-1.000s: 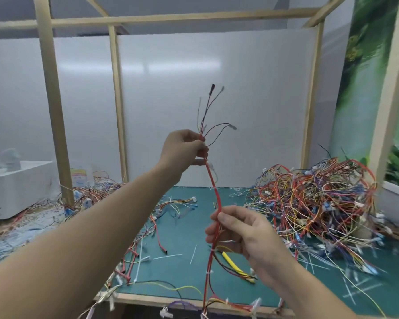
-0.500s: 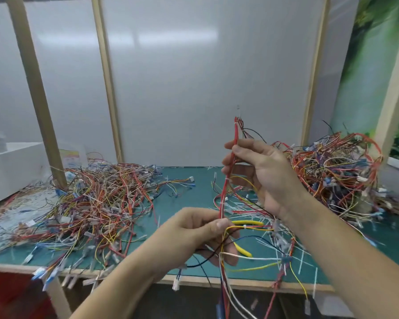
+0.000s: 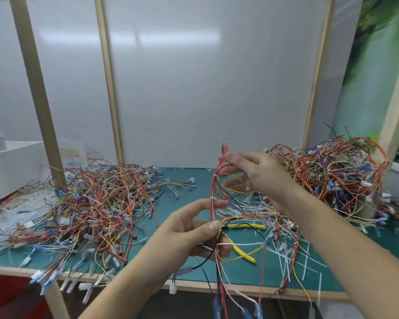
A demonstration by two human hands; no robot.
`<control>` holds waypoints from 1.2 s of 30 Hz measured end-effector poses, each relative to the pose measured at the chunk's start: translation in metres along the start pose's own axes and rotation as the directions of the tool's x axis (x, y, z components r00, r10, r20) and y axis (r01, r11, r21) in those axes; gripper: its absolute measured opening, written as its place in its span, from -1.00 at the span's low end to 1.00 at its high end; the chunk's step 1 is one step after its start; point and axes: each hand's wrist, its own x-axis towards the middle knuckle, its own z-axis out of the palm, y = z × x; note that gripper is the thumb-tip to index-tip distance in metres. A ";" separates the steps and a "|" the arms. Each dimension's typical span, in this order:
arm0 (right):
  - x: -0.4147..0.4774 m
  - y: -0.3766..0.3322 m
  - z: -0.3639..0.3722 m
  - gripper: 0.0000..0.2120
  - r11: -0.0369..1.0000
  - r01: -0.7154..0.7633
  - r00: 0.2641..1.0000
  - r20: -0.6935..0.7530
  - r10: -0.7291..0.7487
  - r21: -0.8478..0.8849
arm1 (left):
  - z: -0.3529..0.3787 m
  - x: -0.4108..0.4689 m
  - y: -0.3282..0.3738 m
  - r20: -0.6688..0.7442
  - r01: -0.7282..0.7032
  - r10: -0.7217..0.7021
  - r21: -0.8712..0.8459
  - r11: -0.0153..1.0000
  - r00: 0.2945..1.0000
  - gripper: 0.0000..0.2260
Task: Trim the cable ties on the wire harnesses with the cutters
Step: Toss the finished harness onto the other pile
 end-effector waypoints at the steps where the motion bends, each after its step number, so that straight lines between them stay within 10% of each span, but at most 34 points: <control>1: -0.002 0.002 -0.003 -0.67 0.994 0.006 1.000 0.001 -0.006 -0.107 | -0.001 0.001 0.002 -0.022 -0.014 0.014 -0.002 1.000 1.000 -0.75; 9: -0.041 0.014 -0.004 -0.97 0.825 0.421 0.888 -0.014 -0.459 -0.378 | -0.015 0.007 0.016 -0.124 -0.106 0.107 0.014 0.994 0.987 -0.75; 21: -0.047 0.009 -0.004 -0.97 0.807 0.440 0.898 0.193 -0.396 -0.394 | -0.015 0.002 0.023 -0.064 -0.099 0.100 0.021 0.995 0.993 -0.70; 33: -0.061 0.026 0.001 -0.88 0.821 0.409 0.859 -0.137 -0.494 -0.398 | -0.012 0.019 0.036 -0.244 -0.102 0.040 -0.249 0.963 0.969 -0.58; 36: -0.070 0.022 0.006 -0.77 0.922 0.264 0.964 0.092 -0.248 -0.282 | -0.012 0.025 0.036 -0.278 -0.158 0.104 -0.179 0.971 0.955 -0.64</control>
